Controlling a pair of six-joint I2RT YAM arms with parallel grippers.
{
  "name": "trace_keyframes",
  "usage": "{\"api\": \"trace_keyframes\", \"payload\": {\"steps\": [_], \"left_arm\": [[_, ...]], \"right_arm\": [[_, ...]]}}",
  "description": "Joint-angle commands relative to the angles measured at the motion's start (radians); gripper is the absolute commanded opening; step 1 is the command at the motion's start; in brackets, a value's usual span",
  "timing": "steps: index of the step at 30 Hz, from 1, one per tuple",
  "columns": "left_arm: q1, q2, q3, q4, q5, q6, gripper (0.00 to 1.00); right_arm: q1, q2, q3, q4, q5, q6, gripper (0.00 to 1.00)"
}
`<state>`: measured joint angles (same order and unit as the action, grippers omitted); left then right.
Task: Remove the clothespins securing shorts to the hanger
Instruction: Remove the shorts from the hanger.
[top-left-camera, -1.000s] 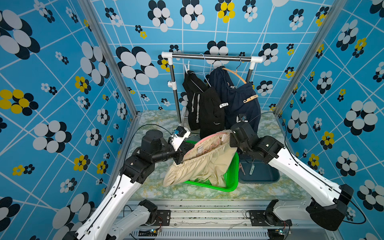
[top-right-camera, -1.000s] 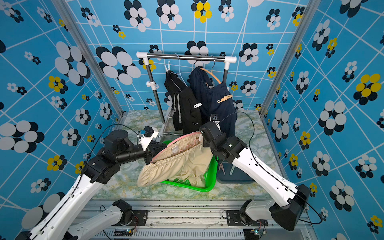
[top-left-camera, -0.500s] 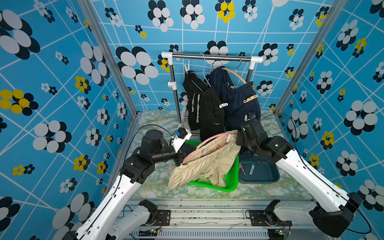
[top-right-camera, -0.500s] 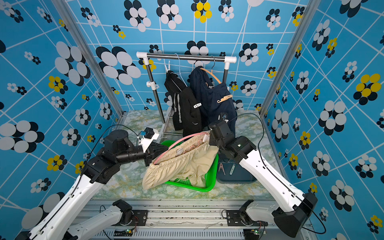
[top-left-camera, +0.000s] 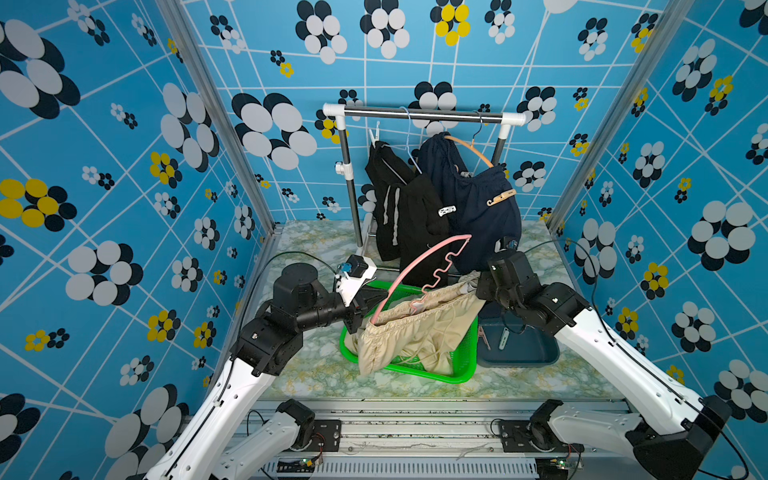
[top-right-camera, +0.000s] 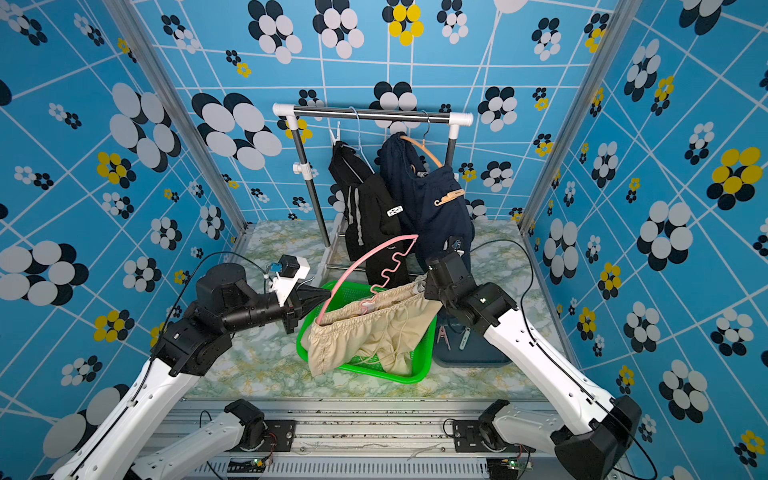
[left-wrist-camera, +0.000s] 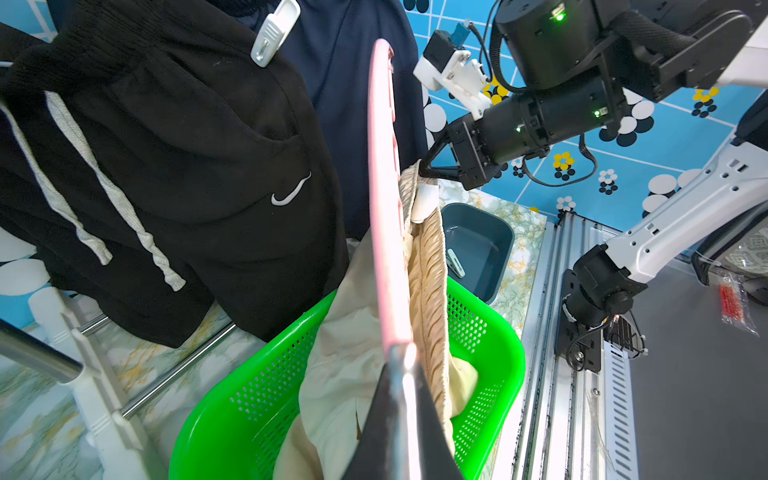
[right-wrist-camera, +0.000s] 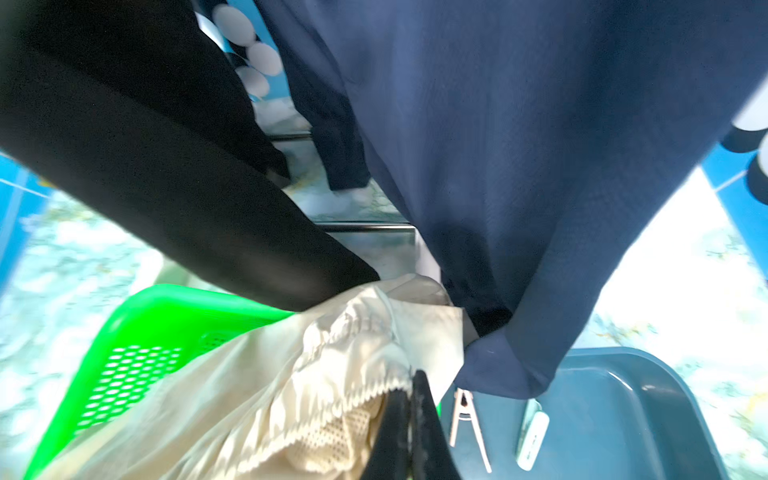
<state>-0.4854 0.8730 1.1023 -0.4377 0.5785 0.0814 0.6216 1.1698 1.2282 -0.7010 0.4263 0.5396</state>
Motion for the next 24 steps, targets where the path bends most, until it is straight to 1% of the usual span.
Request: {"api": "trace_keyframes", "payload": {"steps": [1,4,8,12,16,19,24], "left_arm": [[0.003,-0.017,0.01,0.156,-0.006,-0.07,0.0],[0.003,0.008,0.012,0.263,0.01,-0.1,0.0],[0.002,0.071,0.058,0.35,0.056,-0.112,0.0],[0.001,0.154,0.114,0.434,0.098,-0.133,0.0],[-0.003,0.25,0.173,0.534,0.139,-0.179,0.0],[-0.005,0.315,0.233,0.556,0.15,-0.194,0.0],[-0.005,0.38,0.3,0.607,0.152,-0.222,0.0]], "right_arm": [[-0.014,-0.051,-0.031,0.095,-0.067,0.006,0.0],[-0.014,-0.084,-0.046,0.136,-0.113,0.006,0.0],[-0.013,-0.111,-0.043,0.161,-0.135,-0.01,0.0],[-0.013,-0.1,-0.011,0.131,-0.091,-0.039,0.0],[-0.013,-0.08,-0.008,0.136,-0.083,-0.042,0.0],[-0.014,-0.059,0.019,0.121,-0.043,-0.058,0.0],[-0.014,-0.014,0.1,0.076,0.034,-0.096,0.0]]}}
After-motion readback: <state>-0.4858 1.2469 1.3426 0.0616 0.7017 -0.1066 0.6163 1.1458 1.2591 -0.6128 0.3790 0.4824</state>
